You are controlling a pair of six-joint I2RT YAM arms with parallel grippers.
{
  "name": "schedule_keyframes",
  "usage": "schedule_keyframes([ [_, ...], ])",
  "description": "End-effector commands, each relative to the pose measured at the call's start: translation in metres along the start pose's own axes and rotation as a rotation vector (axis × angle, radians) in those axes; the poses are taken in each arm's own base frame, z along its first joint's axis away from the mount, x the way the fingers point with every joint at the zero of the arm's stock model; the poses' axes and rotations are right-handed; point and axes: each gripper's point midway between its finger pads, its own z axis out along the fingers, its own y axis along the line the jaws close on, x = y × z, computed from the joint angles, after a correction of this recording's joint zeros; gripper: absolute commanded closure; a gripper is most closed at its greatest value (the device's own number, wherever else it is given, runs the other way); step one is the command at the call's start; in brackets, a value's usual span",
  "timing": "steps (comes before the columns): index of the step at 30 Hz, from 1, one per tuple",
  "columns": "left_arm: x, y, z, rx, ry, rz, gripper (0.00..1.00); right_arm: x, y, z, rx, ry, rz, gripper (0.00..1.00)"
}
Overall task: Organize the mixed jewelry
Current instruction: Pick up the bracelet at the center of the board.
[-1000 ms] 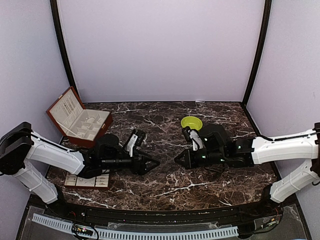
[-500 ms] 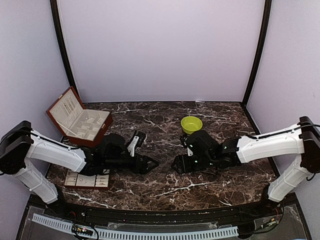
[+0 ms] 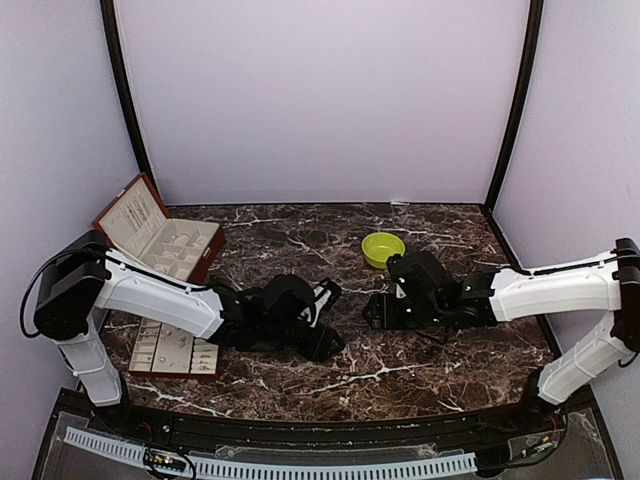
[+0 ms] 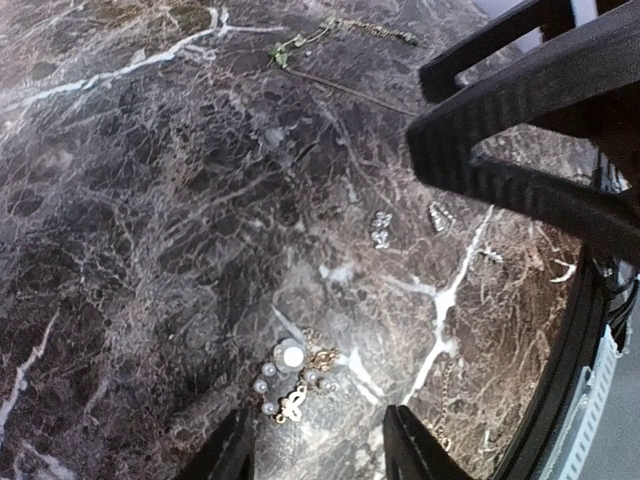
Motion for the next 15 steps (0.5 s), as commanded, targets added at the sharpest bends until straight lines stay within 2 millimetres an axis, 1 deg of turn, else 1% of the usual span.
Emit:
schedule_keyframes([
  [1,0.011,0.016,0.005,-0.121,0.06,0.048,0.56,-0.006,-0.01,-0.006,-0.002,-0.053,0.043,0.28],
  [3,0.013,0.016,0.008,-0.132,0.067,0.051,0.57,-0.005,-0.012,-0.007,-0.004,-0.056,0.051,0.27],
  [9,0.015,0.015,0.019,-0.16,0.088,0.07,0.64,-0.003,-0.016,-0.009,-0.011,-0.069,0.074,0.27],
  [15,0.01,0.015,0.027,-0.185,0.076,0.081,0.68,-0.004,-0.016,-0.012,-0.025,-0.085,0.092,0.26],
])
